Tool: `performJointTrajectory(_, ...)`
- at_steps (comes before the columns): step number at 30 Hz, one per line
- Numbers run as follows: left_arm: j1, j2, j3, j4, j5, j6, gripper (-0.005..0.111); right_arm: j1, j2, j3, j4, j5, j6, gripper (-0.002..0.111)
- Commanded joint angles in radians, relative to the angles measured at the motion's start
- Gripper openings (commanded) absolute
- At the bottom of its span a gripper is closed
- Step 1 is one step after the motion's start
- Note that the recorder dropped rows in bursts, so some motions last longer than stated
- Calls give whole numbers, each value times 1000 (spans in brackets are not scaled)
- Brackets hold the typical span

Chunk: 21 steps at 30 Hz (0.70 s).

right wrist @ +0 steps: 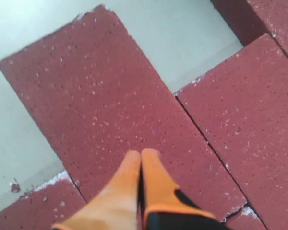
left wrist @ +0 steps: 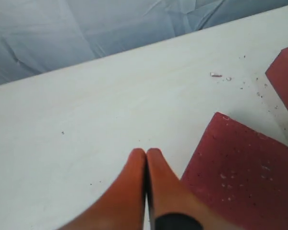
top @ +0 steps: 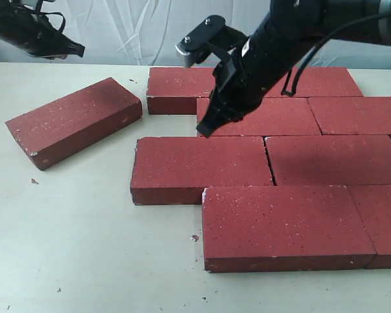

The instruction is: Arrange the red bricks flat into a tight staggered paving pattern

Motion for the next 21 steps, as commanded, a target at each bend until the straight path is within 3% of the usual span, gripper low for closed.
performJointTrajectory(1, -39, 110, -188, 133, 165, -133, 0, -6, -24, 64, -10, -96, -83, -1)
performJointTrajectory(10, -92, 267, -402, 200, 223, -209, 0, -6, -18, 64, 34, -127, -83, -1)
performJointTrajectory(21, -96, 322, -430, 154, 210, -211, 0, -6, -12, 64, 36, -139, -85, -1)
